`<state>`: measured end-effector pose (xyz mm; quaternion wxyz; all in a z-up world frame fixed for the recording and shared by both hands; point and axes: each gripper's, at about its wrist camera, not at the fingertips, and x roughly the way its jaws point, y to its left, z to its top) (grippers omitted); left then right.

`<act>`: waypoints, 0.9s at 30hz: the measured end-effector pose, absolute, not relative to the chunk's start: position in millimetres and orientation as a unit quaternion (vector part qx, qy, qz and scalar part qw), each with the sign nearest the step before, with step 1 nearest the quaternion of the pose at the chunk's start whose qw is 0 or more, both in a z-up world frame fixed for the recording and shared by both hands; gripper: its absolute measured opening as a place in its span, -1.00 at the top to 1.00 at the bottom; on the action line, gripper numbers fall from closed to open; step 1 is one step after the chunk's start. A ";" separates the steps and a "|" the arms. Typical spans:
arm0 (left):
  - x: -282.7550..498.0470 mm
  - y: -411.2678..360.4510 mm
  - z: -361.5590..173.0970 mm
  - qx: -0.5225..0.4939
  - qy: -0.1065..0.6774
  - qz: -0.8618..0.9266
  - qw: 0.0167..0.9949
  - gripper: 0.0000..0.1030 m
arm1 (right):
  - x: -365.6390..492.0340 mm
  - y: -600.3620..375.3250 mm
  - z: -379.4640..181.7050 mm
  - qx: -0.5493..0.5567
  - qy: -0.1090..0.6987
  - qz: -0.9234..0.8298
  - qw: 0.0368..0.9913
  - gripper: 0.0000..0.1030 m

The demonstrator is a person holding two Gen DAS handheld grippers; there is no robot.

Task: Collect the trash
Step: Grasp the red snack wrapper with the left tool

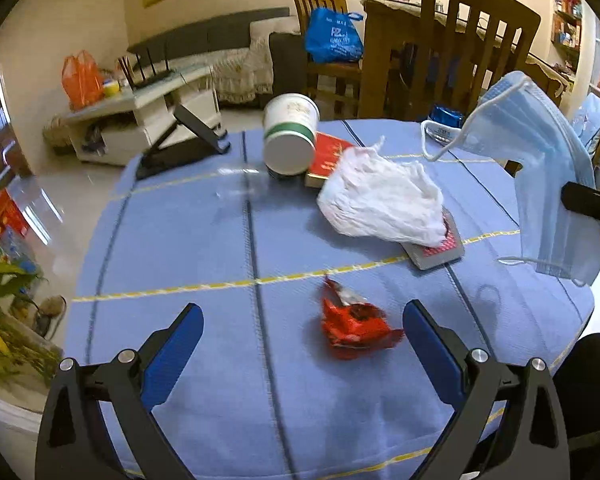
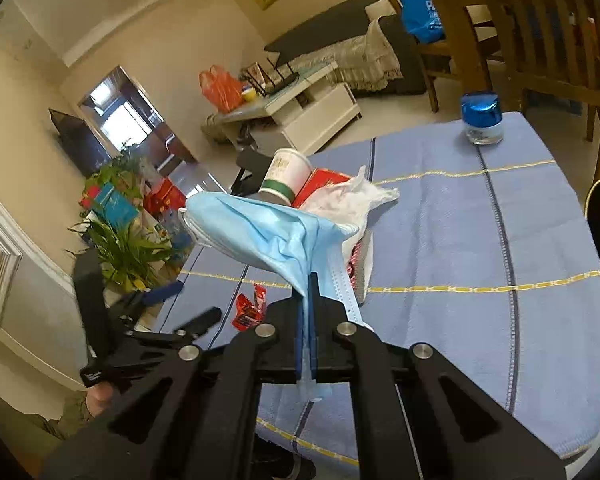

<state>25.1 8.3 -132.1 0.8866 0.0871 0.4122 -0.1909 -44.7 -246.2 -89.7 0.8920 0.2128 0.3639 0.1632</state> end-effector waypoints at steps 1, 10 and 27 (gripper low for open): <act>24.7 5.0 -133.2 0.082 0.416 -0.193 0.885 -0.87 | -46.8 -247.7 -90.4 0.213 0.363 0.164 0.892 0.95; 26.7 -34.1 -165.1 0.113 0.451 -0.137 0.875 -0.22 | -53.8 -263.4 -107.4 0.240 0.356 0.173 0.886 0.94; 15.8 -55.1 -98.5 0.142 0.363 -0.108 0.914 0.53 | -77.6 -329.6 -97.7 0.253 0.312 0.106 0.910 0.94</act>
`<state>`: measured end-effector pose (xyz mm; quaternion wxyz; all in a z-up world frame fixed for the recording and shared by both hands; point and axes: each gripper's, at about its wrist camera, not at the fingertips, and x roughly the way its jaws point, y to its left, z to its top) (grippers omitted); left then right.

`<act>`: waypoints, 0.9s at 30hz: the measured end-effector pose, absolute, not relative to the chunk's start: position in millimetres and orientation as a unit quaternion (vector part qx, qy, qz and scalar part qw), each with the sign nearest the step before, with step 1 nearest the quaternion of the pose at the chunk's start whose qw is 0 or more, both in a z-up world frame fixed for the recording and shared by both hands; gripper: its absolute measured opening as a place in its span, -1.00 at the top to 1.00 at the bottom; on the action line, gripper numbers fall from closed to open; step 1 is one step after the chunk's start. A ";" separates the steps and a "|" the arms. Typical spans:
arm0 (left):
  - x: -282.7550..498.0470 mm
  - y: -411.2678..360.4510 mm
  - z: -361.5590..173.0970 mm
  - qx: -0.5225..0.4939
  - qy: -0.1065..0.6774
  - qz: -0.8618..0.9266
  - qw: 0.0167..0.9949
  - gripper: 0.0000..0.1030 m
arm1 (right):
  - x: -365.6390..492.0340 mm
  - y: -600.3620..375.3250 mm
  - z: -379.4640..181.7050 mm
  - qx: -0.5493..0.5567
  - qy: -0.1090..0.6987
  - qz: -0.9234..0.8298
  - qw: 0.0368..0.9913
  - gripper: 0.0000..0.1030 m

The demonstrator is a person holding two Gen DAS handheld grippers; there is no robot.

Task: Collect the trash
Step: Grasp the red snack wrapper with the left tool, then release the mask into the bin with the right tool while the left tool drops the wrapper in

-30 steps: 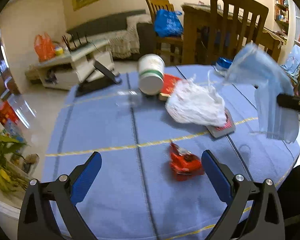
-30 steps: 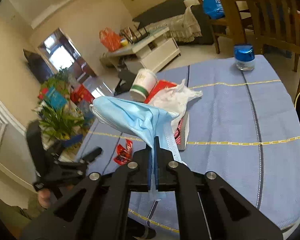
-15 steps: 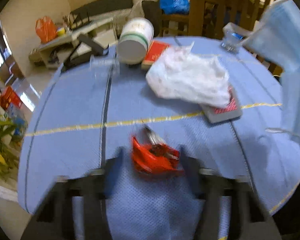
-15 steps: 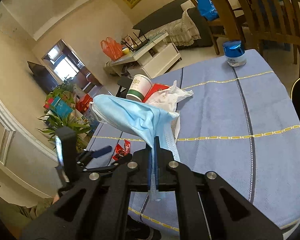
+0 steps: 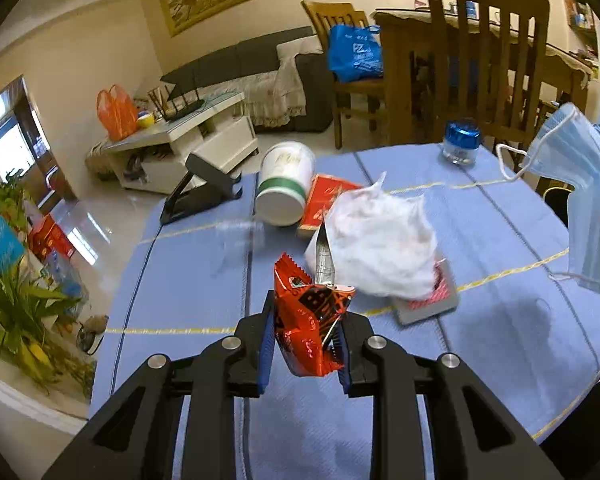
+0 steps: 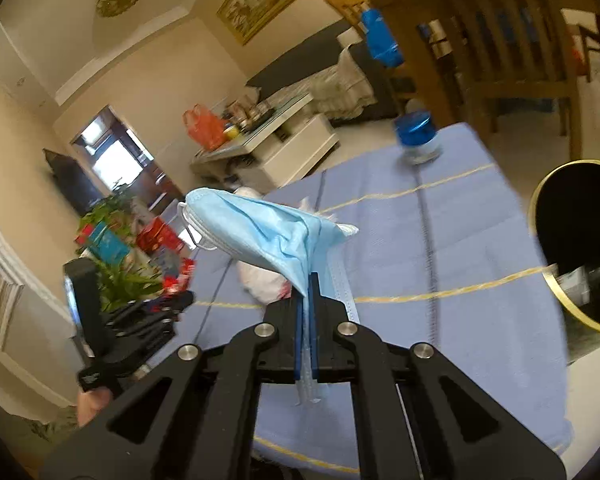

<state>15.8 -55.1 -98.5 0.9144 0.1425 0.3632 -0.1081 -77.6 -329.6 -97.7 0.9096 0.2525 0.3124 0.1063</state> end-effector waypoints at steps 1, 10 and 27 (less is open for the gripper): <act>17.4 -58.7 -98.2 0.143 0.364 -0.112 0.914 0.53 | -79.0 -338.7 -98.1 0.253 0.311 0.094 0.911 0.94; 19.9 -108.1 -86.6 0.151 0.356 -0.167 0.907 0.50 | -89.2 -440.4 -93.3 0.219 0.309 -0.074 0.923 0.94; 5.2 -245.7 -84.2 0.191 0.354 -0.293 0.867 0.49 | -92.8 -560.0 -167.3 0.275 0.327 -0.229 0.875 -0.01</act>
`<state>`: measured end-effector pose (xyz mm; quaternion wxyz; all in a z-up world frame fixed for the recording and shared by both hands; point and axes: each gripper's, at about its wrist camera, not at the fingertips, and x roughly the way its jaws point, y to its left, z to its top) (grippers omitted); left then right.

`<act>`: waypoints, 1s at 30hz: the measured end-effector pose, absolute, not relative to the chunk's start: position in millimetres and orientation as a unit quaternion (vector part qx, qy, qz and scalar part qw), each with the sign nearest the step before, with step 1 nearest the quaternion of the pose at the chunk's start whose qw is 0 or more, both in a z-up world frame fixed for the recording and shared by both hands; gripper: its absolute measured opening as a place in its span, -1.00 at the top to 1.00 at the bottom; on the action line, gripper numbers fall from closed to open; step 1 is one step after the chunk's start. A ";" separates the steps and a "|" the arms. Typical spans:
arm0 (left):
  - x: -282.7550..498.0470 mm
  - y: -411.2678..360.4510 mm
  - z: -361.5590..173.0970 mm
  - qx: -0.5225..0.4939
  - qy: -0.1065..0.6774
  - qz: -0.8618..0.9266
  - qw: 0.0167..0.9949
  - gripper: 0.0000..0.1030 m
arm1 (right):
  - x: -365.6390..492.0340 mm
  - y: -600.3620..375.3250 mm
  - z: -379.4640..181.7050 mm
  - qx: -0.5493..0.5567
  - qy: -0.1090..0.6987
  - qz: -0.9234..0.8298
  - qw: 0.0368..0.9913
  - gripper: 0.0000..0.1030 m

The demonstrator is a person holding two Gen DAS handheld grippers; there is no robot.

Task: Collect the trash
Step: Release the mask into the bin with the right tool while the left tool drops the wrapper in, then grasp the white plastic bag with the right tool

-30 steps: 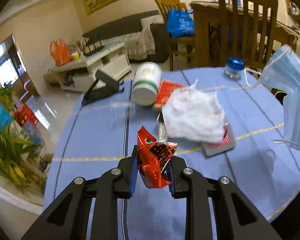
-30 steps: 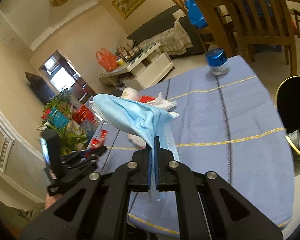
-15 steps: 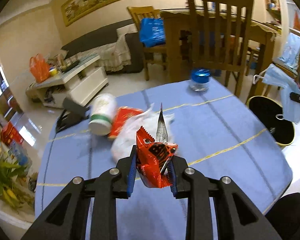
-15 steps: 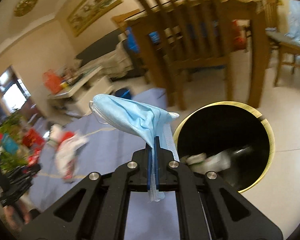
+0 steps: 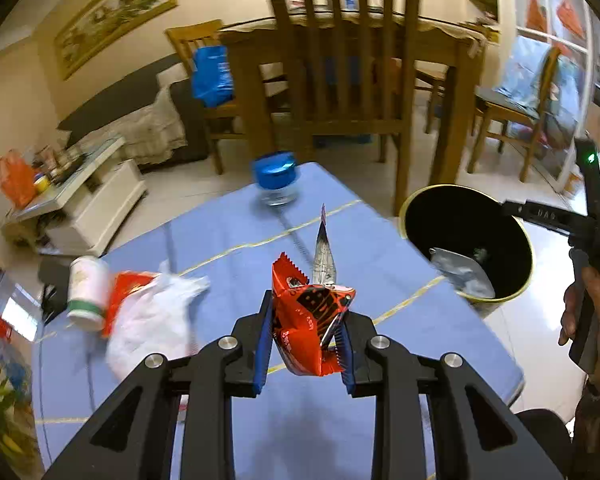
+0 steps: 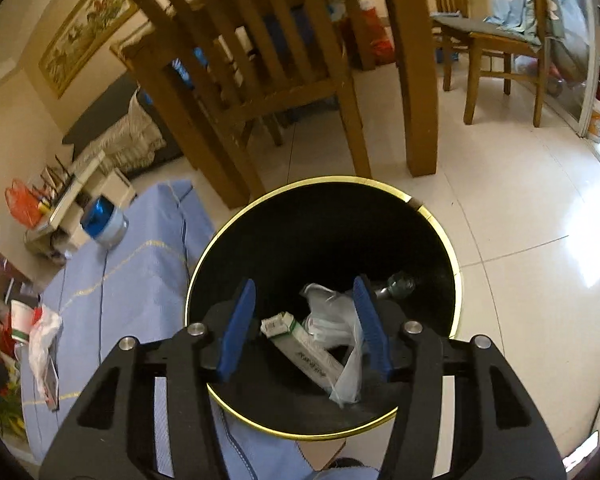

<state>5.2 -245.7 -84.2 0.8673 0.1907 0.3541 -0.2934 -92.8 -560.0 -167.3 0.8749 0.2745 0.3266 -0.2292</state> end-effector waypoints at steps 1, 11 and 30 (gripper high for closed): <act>4.8 -255.5 -84.4 0.194 0.354 -0.303 0.863 0.49 | -97.0 -561.0 -162.4 0.278 0.318 -0.229 0.877 -0.04; 4.3 -396.0 -105.0 0.215 0.379 -0.408 0.803 0.17 | -192.9 -567.1 -126.1 0.310 0.230 -0.259 0.885 -0.29; 17.0 -255.9 -93.8 0.081 0.350 -0.376 0.854 -0.87 | -168.6 -517.2 -93.5 0.274 0.244 -0.199 0.909 -0.37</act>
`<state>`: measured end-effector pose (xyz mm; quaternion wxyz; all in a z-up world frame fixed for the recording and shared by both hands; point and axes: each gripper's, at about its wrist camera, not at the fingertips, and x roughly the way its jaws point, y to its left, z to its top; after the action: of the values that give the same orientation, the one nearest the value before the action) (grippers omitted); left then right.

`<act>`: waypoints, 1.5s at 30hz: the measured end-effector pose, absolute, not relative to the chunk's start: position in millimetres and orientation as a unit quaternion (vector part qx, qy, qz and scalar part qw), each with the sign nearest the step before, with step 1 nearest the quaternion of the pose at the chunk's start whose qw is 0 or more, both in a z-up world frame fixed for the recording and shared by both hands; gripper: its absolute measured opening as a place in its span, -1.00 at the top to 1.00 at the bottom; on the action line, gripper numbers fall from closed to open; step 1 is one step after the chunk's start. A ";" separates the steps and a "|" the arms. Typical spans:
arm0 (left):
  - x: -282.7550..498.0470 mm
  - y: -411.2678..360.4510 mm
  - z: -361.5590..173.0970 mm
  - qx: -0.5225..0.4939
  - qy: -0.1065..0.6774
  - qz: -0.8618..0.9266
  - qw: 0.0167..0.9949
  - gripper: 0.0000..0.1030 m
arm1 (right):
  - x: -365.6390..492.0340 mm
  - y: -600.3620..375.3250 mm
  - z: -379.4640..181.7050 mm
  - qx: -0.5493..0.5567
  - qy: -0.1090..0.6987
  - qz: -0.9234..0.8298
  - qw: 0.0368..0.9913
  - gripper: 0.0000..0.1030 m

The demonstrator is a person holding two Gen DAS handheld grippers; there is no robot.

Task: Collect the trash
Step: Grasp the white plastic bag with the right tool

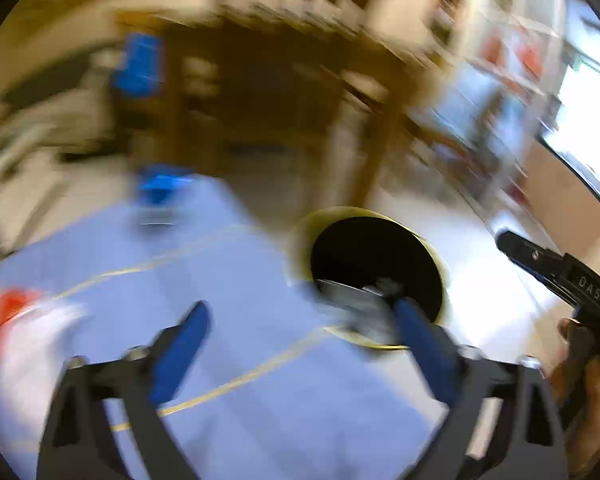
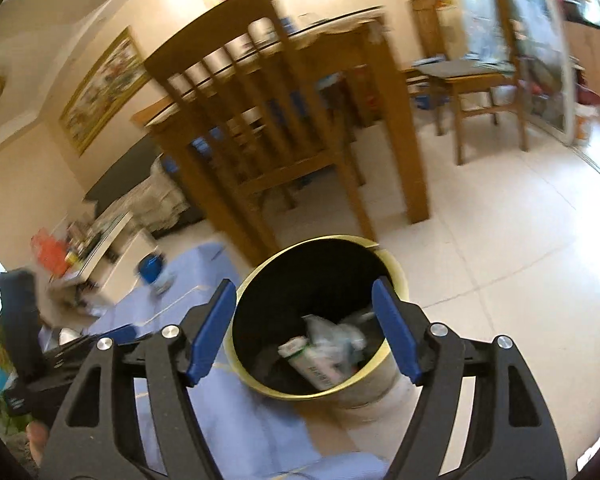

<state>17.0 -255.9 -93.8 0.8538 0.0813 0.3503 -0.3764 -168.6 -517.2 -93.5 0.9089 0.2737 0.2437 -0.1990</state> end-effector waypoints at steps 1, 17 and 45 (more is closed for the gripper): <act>18.3 -225.9 -92.0 0.079 0.331 -0.336 0.878 -0.87 | -154.5 -503.4 -93.5 0.269 0.253 -0.179 0.912 -0.37; 60.8 79.2 -110.5 0.077 0.369 -0.019 0.926 -0.87 | 99.6 -231.3 -140.9 0.200 0.452 0.118 0.861 0.29; 71.5 -99.8 -142.7 0.041 0.442 -0.224 0.868 -0.87 | -55.6 -378.5 -95.1 0.335 0.314 0.044 0.887 0.98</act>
<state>71.5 -99.8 -142.7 0.8678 0.0406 0.4418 -0.2239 -55.6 -378.5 -95.1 0.8872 0.3349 0.3143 0.0442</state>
